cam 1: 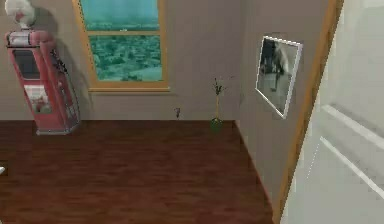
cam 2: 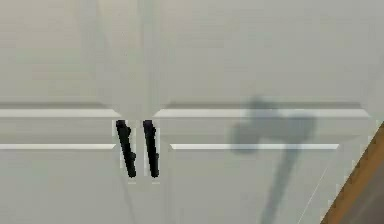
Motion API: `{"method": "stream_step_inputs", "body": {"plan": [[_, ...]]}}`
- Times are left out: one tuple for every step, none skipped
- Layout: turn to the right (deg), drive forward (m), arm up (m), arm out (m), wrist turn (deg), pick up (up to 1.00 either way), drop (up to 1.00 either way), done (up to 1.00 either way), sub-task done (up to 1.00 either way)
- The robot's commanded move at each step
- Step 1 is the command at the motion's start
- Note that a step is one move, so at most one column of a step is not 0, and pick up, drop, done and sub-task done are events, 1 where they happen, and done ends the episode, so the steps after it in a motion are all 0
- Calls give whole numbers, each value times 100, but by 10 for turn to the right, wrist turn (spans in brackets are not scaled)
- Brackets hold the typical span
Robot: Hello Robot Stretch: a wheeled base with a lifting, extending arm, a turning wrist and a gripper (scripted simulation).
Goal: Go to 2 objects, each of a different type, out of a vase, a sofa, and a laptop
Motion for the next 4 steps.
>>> {"method": "stream_step_inputs", "body": {"plan": [[-450,0,0,0,0,0,0,0,0],[-450,0,0,0,0,0,0,0,0],[-450,0,0,0,0,0,0,0,0],[-90,0,0,0,0,0,0,0,0]]}}
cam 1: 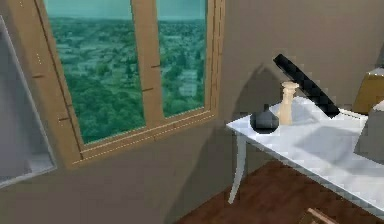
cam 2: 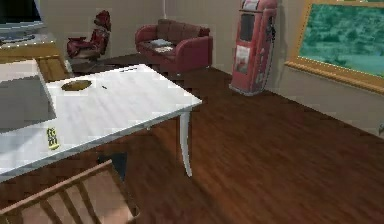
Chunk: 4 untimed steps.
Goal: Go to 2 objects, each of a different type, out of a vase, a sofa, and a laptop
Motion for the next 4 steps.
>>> {"method": "stream_step_inputs", "body": {"plan": [[0,15,0,0,0,0,0,0,0],[240,0,0,0,0,0,0,0,0],[0,0,0,0,0,0,0,0,100],[450,0,0,0,0,0,0,0,0]]}}
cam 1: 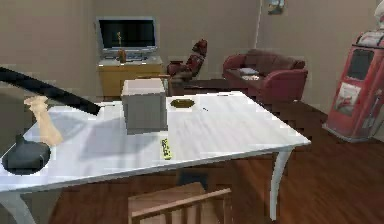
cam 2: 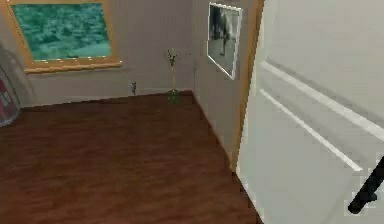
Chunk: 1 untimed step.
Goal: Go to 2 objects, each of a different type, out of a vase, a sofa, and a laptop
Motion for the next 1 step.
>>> {"method": "stream_step_inputs", "body": {"plan": [[450,0,0,0,0,0,0,0,0]]}}
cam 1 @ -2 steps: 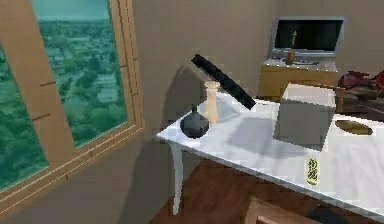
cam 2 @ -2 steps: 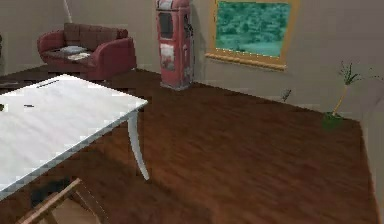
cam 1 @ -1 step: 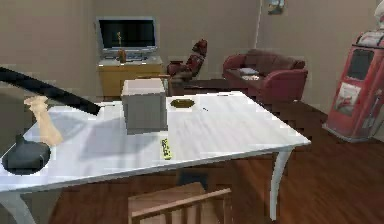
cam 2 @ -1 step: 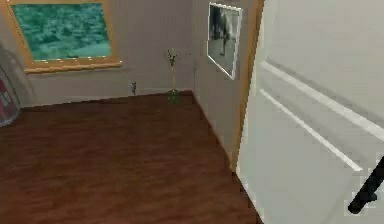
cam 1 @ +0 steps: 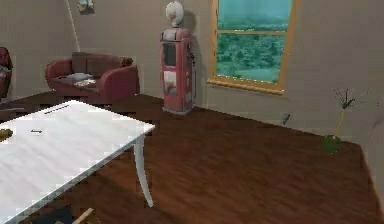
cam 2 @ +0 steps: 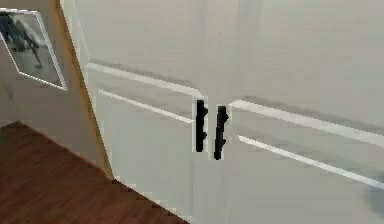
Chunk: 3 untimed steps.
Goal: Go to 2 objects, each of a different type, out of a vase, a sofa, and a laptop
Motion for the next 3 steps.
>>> {"method": "stream_step_inputs", "body": {"plan": [[450,0,0,0,0,0,0,0,0],[30,0,0,0,0,0,0,0,0],[0,45,0,0,0,0,0,0,0]]}}
